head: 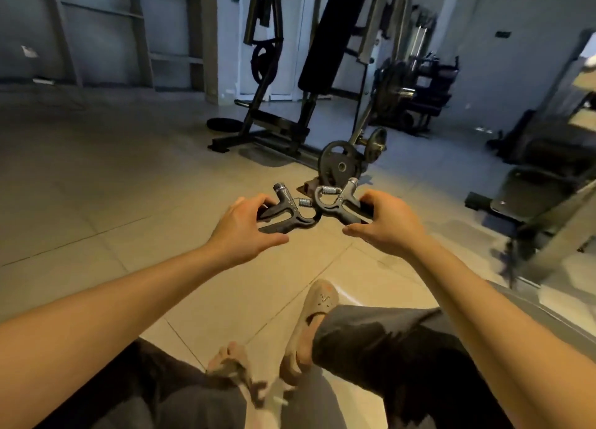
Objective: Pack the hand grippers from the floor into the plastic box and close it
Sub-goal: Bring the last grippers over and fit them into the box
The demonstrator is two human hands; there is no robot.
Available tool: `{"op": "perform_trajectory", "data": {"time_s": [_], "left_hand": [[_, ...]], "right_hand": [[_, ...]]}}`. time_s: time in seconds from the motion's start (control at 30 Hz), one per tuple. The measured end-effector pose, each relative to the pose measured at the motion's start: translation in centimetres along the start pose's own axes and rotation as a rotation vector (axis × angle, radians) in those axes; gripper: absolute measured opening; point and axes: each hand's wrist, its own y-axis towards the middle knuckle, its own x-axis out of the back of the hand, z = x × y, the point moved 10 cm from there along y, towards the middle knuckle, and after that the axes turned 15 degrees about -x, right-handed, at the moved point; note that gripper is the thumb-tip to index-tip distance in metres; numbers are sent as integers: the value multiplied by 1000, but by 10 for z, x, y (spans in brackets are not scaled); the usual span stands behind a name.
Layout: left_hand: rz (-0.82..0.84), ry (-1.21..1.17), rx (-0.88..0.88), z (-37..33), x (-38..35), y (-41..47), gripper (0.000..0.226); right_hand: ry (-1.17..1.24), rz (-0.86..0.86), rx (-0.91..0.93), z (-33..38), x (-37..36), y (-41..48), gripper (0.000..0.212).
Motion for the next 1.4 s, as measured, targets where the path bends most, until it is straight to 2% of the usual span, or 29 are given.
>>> {"op": "perform_trajectory", "data": {"time_s": [0.27,0.47,0.7,0.83,0.97,1.17,1.4], "left_hand": [[236,-127,-160,-141,-108,-12,53],[387,-119,-279,-252,-189,-36,54],[427,-137,-352,-371,-257,-83,58],[490,-164,-388,-425,-288,-113,61],[535,-212,-411,-465,-307,-143,59],[613,-300,-522,-566,-325,-198,56],[677,-311,-562,-624,-354,-248,56]], "right_hand": [[-246,84,-179,-145,79,-84,52],[-240,124,-307,-270,124,-159,49],[-205,90,-416,-383,167,-251,54],[-184,91,-487,-428,184,-300,47],[-190,103,-534,-448,197,-347,51],[-248,82,-631,-490,247,-438,48],[-306,128,-703,-537,272,-509,50]]}}
